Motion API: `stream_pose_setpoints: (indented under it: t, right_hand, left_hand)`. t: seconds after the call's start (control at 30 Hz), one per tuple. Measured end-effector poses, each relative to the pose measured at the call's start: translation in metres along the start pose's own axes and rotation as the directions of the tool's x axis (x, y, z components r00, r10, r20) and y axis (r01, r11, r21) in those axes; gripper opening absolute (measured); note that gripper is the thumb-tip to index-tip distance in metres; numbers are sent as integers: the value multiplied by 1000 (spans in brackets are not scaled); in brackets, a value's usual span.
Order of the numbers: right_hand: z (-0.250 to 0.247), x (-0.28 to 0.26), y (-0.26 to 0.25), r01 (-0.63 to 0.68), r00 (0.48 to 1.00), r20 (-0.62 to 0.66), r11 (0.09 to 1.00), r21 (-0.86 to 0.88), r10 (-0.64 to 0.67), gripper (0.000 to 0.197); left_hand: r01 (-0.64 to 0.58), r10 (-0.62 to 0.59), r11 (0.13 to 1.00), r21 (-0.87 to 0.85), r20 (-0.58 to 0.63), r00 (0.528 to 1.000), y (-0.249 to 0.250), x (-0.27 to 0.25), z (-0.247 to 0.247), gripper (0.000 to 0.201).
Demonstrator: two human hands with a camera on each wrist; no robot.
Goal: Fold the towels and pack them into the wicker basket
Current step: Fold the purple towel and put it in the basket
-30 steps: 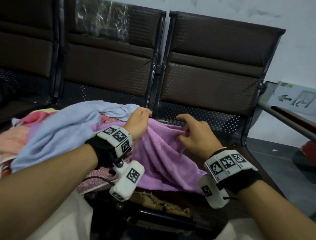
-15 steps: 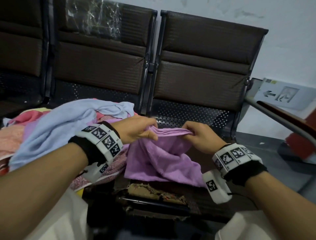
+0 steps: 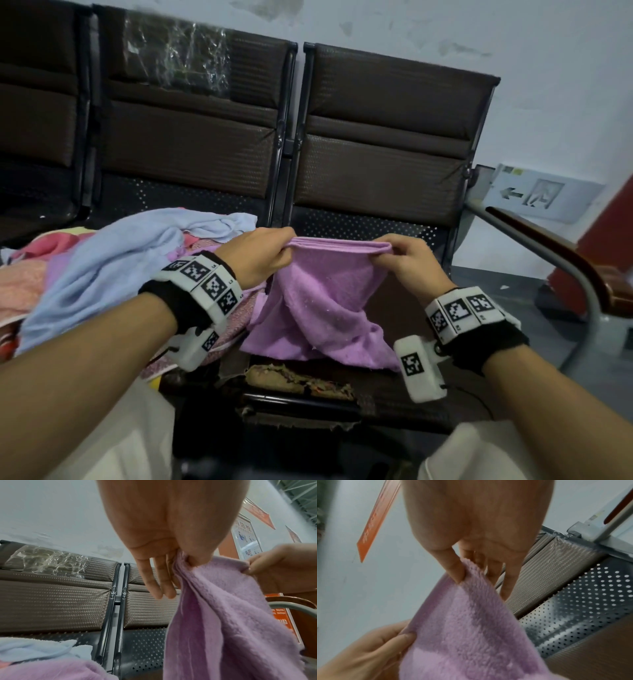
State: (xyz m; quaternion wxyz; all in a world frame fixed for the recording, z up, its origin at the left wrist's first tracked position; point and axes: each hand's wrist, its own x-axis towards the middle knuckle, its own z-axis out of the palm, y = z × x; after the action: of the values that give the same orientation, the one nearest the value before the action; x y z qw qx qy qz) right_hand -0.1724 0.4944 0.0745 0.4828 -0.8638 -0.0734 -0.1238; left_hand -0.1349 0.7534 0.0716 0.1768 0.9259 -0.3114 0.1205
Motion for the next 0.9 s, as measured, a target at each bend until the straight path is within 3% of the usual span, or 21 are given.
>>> stream_pose_setpoints:
  t: [0.1, 0.2, 0.33, 0.4, 0.5, 0.6, 0.7, 0.8, 0.9]
  right_hand:
    - [-4, 13, -22, 15, 988, -153, 999, 49, -8, 15]
    - [-17, 34, -59, 108, 963, -251, 994, 15, -101, 17]
    - [-31, 60, -102, 342, 869, -414, 934, 103, -272, 20]
    - [-29, 71, -103, 329, 849, -467, 939, 101, -248, 22]
    - [-26, 92, -87, 176, 874, -467, 983, 50, -133, 18]
    - [-33, 118, -81, 80, 880, -470, 997, -11, -76, 17]
    - [-44, 135, -87, 103, 873, -475, 994, -37, -108, 22]
    - [-48, 131, -92, 192, 875, -457, 981, 30, -158, 24]
    - [-42, 106, -81, 222, 888, -428, 972, 79, -168, 26]
  left_hand:
    - [13, -19, 998, -56, -108, 994, 8, 11, -23, 18]
    - [-15, -16, 990, -139, -217, 976, 14, 26, -57, 22]
    - [-43, -19, 980, -193, -310, 951, 22, 50, -95, 31]
    - [-27, -34, 980, -197, -301, 953, 22, 60, -101, 20]
    - [43, -119, 970, -239, -314, 942, 18, 82, -95, 11]
    - [121, -228, 943, -309, -335, 914, 15, 112, -89, 19]
    - [134, -314, 895, -426, -387, 867, 15, 140, -95, 22]
    - [57, -330, 854, -517, -454, 828, 19, 150, -104, 20]
    - [-24, -303, 811, -585, -454, 838, 26, 135, -97, 18]
